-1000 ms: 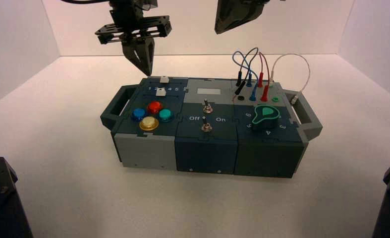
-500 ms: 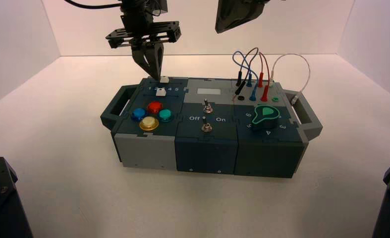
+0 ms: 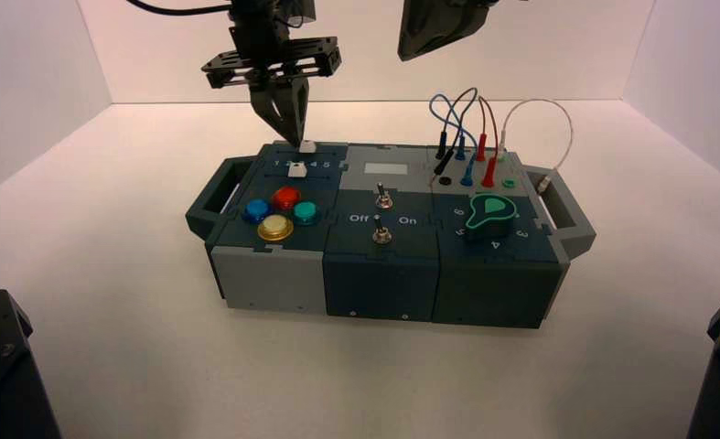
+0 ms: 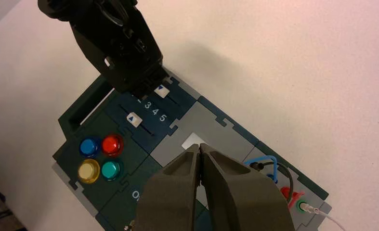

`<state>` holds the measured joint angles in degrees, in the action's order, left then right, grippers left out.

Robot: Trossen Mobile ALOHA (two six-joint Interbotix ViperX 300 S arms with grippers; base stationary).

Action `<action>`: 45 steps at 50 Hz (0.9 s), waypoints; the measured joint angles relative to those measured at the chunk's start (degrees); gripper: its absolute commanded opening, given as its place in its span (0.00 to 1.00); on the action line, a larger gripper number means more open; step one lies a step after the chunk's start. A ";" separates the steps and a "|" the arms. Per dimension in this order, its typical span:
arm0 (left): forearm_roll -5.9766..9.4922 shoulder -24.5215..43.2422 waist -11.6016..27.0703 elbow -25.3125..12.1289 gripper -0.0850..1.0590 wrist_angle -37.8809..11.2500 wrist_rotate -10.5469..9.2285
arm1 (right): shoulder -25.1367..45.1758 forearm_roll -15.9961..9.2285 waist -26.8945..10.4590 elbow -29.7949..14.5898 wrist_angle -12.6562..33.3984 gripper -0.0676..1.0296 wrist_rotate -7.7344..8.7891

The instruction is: Move the top slider to position 4.

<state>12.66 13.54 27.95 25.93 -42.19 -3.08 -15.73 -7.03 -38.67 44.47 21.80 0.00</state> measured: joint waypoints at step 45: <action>0.35 0.44 0.97 -0.62 0.05 -0.26 0.00 | 0.00 0.00 0.09 0.00 -0.09 0.04 -0.09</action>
<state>13.01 13.97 28.92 25.31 -42.45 -3.08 -15.73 -7.03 -38.58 44.47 21.71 -0.09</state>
